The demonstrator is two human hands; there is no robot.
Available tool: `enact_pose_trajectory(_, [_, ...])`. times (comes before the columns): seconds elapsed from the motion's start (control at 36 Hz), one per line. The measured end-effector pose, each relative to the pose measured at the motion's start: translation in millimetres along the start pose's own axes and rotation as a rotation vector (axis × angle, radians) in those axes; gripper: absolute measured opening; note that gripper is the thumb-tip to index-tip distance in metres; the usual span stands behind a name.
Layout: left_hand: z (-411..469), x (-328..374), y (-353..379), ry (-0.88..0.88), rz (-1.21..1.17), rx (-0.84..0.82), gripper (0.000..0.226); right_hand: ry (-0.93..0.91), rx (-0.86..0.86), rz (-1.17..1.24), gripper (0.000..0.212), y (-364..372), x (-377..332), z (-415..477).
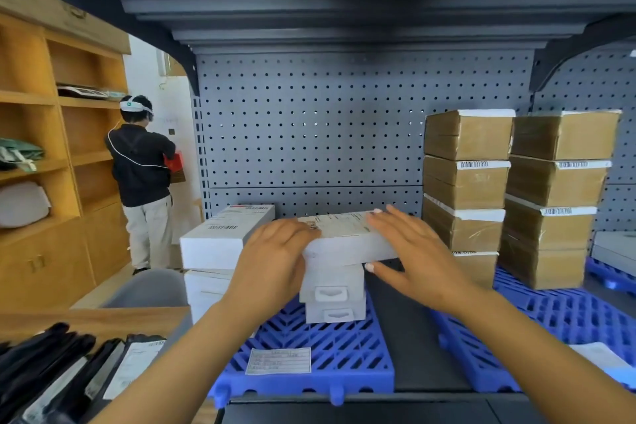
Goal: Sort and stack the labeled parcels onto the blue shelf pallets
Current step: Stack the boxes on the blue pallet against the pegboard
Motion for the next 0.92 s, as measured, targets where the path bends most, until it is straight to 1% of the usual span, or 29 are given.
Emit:
enact_pose_trajectory(0.06, [1, -5, 4, -0.028, 0.042, -0.057, 0.051, 0.059, -0.007, 0.012, 0.081, -7, 8, 7])
enact_pose_trajectory(0.17, [3, -11, 9, -0.107, 0.096, -0.162, 0.045, 0.114, -0.092, -0.039, 0.089, -10, 17, 14])
enact_pose_trajectory(0.22, [6, -11, 7, -0.119, 0.092, -0.184, 0.049, 0.112, -0.123, -0.037, 0.091, -8, 16, 11])
enact_pose_trajectory(0.28, [10, -8, 7, -0.151, 0.082, -0.228, 0.058, 0.091, -0.150, -0.037, 0.089, -3, 13, 5])
enact_pose_trajectory(0.36, [13, -5, 11, -0.251, 0.066, -0.351, 0.081, 0.064, -0.142, -0.040, 0.087, -1, 10, -3])
enact_pose_trajectory(0.42, [12, -2, 13, -0.288, 0.020, -0.386, 0.092, 0.021, -0.120, -0.072, 0.087, -3, 9, -6])
enact_pose_trajectory(0.44, [12, 0, 13, -0.286, -0.019, -0.384, 0.093, 0.004, -0.111, -0.077, 0.087, -5, 8, -8])
enact_pose_trajectory(0.58, [9, 20, 10, -0.160, -0.116, -0.319, 0.084, -0.080, -0.039, -0.002, 0.080, -10, -3, -20])
enact_pose_trajectory(0.64, [9, 23, 11, -0.150, -0.152, -0.296, 0.084, -0.135, 0.008, -0.010, 0.075, -9, -9, -23])
enact_pose_trajectory(0.69, [8, 19, 13, -0.160, -0.162, -0.274, 0.084, -0.151, 0.035, -0.014, 0.071, -8, -13, -21])
enact_pose_trajectory(0.81, [2, 6, 18, -0.186, -0.176, -0.256, 0.065, -0.010, -0.041, 0.016, 0.071, -5, -10, -14])
enact_pose_trajectory(0.92, [-6, 0, 19, -0.240, -0.257, -0.245, 0.062, 0.042, -0.127, 0.038, 0.070, 5, -11, -13])
Point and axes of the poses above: each hand's wrist, its own z-axis towards the middle knuckle, its own y-axis out of the palm, x = y × z, the point moved 2 cm from there along z, towards the middle knuckle, and after that the axes turned 9 degrees about y, right-handed, at the moved point
